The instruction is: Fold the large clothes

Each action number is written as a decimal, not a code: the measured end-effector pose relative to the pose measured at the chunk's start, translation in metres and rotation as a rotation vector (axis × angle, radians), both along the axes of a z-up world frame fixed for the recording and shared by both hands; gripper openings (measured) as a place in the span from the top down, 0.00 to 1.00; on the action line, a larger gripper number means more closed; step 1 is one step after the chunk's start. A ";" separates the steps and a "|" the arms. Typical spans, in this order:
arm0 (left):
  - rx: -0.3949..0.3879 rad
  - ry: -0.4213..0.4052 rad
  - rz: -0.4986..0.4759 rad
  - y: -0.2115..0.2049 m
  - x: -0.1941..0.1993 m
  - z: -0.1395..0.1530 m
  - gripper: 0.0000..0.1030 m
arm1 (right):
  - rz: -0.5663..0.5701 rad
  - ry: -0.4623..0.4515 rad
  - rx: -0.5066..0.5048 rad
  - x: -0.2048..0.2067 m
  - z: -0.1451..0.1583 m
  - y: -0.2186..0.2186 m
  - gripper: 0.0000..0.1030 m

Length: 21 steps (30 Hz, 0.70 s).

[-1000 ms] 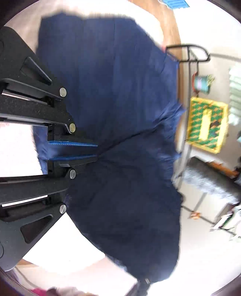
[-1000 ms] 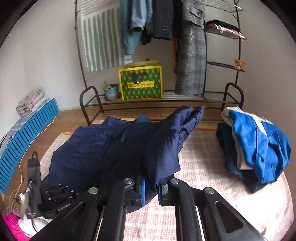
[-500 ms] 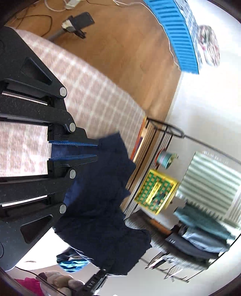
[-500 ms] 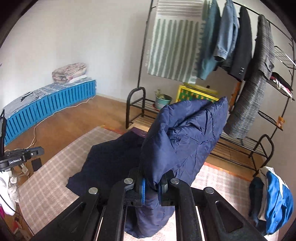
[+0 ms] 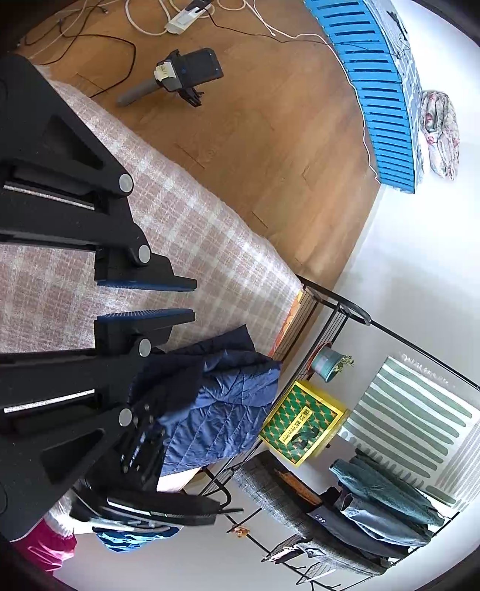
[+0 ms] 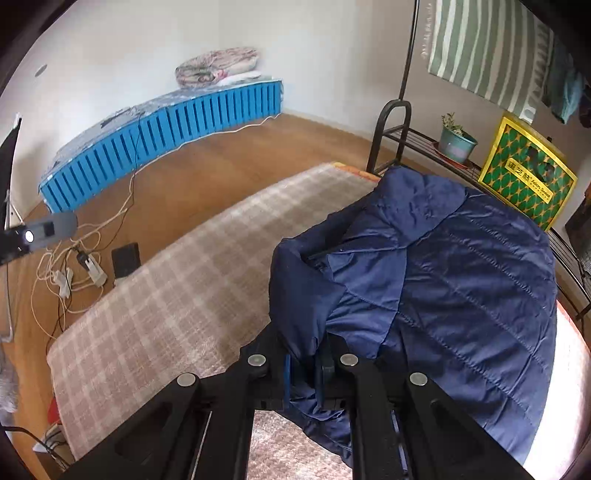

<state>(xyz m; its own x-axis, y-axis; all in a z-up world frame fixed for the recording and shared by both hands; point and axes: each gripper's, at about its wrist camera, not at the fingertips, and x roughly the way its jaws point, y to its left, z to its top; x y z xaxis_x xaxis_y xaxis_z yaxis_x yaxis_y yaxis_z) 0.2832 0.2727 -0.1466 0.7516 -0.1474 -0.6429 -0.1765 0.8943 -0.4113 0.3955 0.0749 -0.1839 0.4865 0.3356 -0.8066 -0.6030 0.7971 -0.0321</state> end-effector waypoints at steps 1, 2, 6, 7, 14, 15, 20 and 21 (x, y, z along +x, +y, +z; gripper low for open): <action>-0.001 0.001 -0.005 -0.001 0.002 0.001 0.91 | 0.009 0.018 0.018 0.001 -0.003 -0.001 0.91; -0.001 0.003 -0.012 -0.002 0.004 0.001 0.91 | 0.017 0.044 0.044 0.005 -0.001 -0.008 0.85; -0.029 0.011 -0.042 -0.009 0.014 0.002 0.91 | 0.058 0.137 0.172 0.006 0.015 -0.030 0.69; -0.047 0.012 -0.049 -0.011 0.018 0.003 0.91 | 0.069 0.158 0.205 0.004 0.022 -0.039 0.67; -0.174 0.037 -0.139 -0.047 0.056 0.003 0.57 | -0.009 0.096 0.305 -0.027 0.066 -0.126 0.47; -0.168 0.049 -0.156 -0.055 0.063 0.001 0.57 | -0.054 0.075 0.285 -0.029 0.068 -0.140 0.47; -0.086 0.106 -0.208 -0.090 0.090 -0.018 0.57 | -0.226 0.042 0.225 -0.028 0.059 -0.203 0.43; -0.071 0.123 -0.215 -0.096 0.092 -0.024 0.57 | -0.244 0.056 0.218 -0.025 0.053 -0.212 0.43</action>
